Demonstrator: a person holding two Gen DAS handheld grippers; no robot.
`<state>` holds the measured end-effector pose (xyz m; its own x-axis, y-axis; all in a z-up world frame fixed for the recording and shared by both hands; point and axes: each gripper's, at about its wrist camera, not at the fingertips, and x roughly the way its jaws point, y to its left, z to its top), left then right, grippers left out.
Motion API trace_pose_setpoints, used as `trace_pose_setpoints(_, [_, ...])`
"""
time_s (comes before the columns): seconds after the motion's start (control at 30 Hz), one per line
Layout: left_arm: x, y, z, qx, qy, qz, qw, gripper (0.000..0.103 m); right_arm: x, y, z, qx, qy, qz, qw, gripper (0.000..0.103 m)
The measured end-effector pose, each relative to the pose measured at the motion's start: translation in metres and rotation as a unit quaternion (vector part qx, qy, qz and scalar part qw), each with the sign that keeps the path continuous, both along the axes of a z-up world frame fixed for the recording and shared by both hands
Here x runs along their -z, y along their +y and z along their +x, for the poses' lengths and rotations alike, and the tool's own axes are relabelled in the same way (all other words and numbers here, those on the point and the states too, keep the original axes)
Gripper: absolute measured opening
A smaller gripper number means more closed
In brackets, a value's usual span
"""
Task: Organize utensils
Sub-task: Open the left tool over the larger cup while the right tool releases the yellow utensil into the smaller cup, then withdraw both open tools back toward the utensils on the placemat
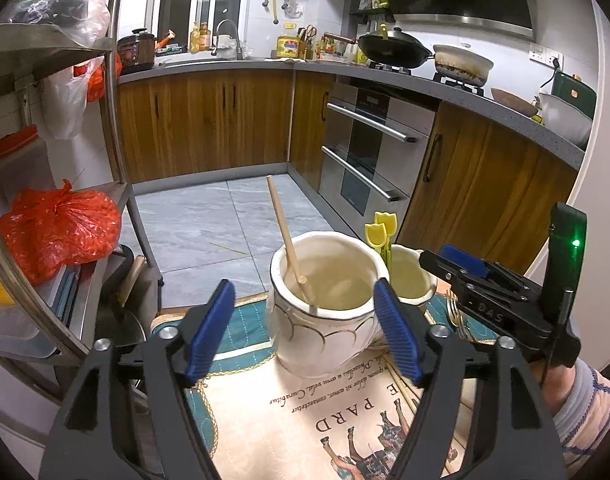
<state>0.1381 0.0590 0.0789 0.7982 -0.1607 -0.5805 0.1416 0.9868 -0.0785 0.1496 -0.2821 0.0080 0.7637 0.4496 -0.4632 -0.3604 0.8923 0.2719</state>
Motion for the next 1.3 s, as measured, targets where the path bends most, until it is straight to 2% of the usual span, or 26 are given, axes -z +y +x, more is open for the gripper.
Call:
trace_pose_setpoints(0.1, [-0.001,-0.001,-0.003,-0.009,-0.007,0.01,0.9999,0.088,-0.002,-0.004,-0.003,-0.005,0.005,0.007,1.0,0.082])
trace_pose_setpoints(0.17, [-0.002,-0.002,-0.005,-0.016,-0.015,0.017,0.9996,0.097,-0.005,-0.006,-0.007,-0.009,0.007,0.01,1.0,0.09])
trace_pose_setpoints(0.2, [-0.003,-0.003,-0.006,-0.02,-0.019,0.02,0.9994,0.097,-0.006,-0.006,-0.008,-0.011,0.007,0.01,1.0,0.094])
trace_pose_setpoints(0.3, [-0.004,-0.002,-0.009,-0.027,-0.027,0.024,0.999,0.097,-0.015,-0.009,-0.018,-0.018,-0.001,0.01,1.0,0.097])
trace_pose_setpoints(0.6, [-0.015,0.001,-0.035,-0.04,-0.066,0.017,0.9969,0.097,-0.048,-0.039,-0.045,0.0,-0.038,-0.022,0.999,0.098])
trace_pose_setpoints(0.8, [-0.01,-0.003,-0.056,-0.035,-0.077,0.012,0.9963,0.097,-0.054,-0.061,-0.064,0.011,-0.052,-0.058,0.997,0.098])
trace_pose_setpoints(1.03, [0.018,-0.017,-0.068,-0.011,-0.058,0.019,0.9981,0.097,-0.033,-0.082,-0.081,0.012,-0.034,-0.095,0.995,0.098])
trace_pose_setpoints(1.3, [0.072,-0.052,-0.064,0.027,0.018,0.007,0.9994,0.097,0.007,-0.086,-0.091,-0.007,-0.001,-0.145,0.989,0.098])
